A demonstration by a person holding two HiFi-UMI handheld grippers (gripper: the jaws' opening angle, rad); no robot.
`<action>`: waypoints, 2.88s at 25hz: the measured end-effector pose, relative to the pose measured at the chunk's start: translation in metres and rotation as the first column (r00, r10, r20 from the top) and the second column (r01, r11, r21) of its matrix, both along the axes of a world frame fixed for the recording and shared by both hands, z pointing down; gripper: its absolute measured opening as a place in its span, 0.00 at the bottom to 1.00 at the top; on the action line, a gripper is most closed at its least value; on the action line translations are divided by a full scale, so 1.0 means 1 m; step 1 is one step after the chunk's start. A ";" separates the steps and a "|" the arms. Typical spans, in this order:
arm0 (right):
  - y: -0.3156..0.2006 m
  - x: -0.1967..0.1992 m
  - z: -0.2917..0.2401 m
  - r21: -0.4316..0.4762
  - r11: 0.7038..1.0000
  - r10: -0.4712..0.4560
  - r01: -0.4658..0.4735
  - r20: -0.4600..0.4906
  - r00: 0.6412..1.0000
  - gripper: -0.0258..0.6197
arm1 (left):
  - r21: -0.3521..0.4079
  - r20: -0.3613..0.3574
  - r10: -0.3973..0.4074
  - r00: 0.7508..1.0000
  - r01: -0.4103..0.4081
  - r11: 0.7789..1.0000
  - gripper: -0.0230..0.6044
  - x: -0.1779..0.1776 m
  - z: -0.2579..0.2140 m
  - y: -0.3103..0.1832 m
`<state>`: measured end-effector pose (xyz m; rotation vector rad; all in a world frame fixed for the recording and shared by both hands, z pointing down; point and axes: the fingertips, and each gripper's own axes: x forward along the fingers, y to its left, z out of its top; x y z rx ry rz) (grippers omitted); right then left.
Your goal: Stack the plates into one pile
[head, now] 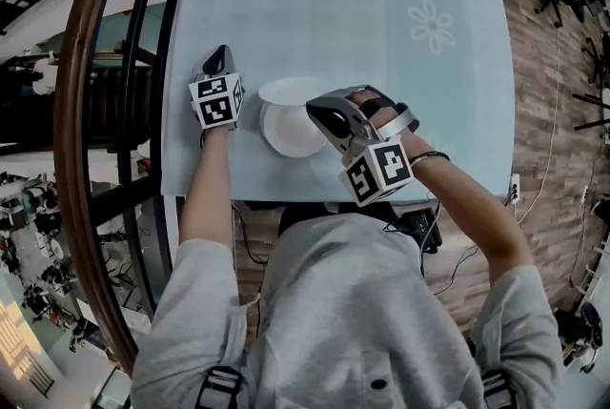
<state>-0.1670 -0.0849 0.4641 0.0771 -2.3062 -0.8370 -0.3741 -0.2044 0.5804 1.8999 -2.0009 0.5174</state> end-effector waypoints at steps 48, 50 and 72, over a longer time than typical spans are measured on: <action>0.066 0.096 -0.008 -0.524 0.842 0.259 -0.130 0.179 0.949 0.21 | 0.223 -0.176 0.059 0.983 -0.019 0.975 0.06 0.150 -0.146 0.217; 0.074 0.131 -0.029 -0.549 0.822 0.323 -0.153 0.228 0.918 0.11 | 0.216 -0.205 0.040 0.978 0.006 0.976 0.06 0.178 -0.157 0.229; 0.109 0.350 -0.114 -0.618 0.649 0.757 -0.443 0.469 0.455 0.10 | 0.320 -0.002 0.086 0.996 -0.081 0.944 0.06 0.337 -0.244 0.313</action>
